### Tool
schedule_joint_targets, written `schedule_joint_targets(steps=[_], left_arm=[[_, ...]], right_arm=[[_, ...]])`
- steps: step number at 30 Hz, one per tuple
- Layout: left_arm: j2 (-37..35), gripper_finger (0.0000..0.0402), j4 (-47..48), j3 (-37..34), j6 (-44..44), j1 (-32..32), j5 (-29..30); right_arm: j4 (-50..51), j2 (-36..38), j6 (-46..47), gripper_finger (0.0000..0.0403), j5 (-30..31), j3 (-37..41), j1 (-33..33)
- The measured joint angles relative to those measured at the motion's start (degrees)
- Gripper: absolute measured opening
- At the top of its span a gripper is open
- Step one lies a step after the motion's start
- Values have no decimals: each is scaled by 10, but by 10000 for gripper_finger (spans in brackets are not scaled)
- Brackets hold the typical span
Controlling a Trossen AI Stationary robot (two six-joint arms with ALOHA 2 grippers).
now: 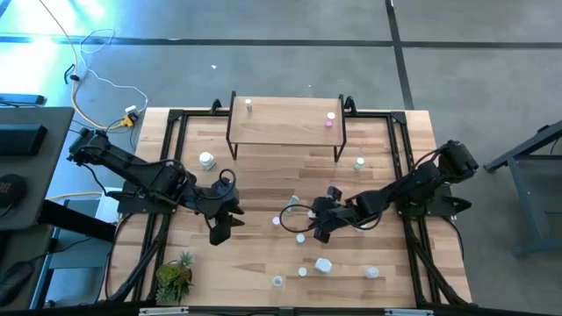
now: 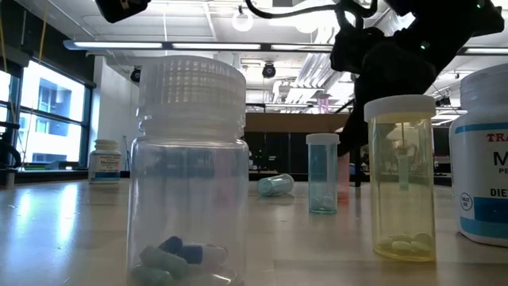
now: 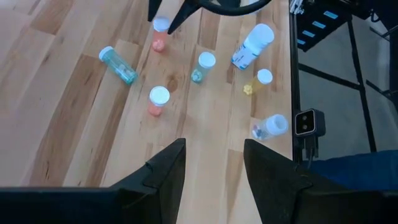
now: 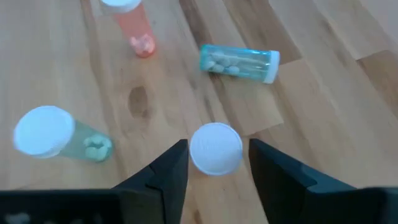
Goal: Pick and place medicine bottles onto shelf by color
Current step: Put the right pink pill bottle on the shelf
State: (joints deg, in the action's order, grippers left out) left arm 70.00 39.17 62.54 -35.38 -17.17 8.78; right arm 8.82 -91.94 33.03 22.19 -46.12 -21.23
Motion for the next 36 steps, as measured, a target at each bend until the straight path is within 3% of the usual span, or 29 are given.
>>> schedule_joint_targets(steps=[12,22,36], left_arm=[[0,154,0,0,0,0,0],[0,154,0,0,10,8,9],[-9,154,9,6,51,85,9]], right_arm=[[-2,0,16,98,-27,0,10],[-13,8,32,94,-40,-2,10],[85,23,-38,94,-28,-150,59]])
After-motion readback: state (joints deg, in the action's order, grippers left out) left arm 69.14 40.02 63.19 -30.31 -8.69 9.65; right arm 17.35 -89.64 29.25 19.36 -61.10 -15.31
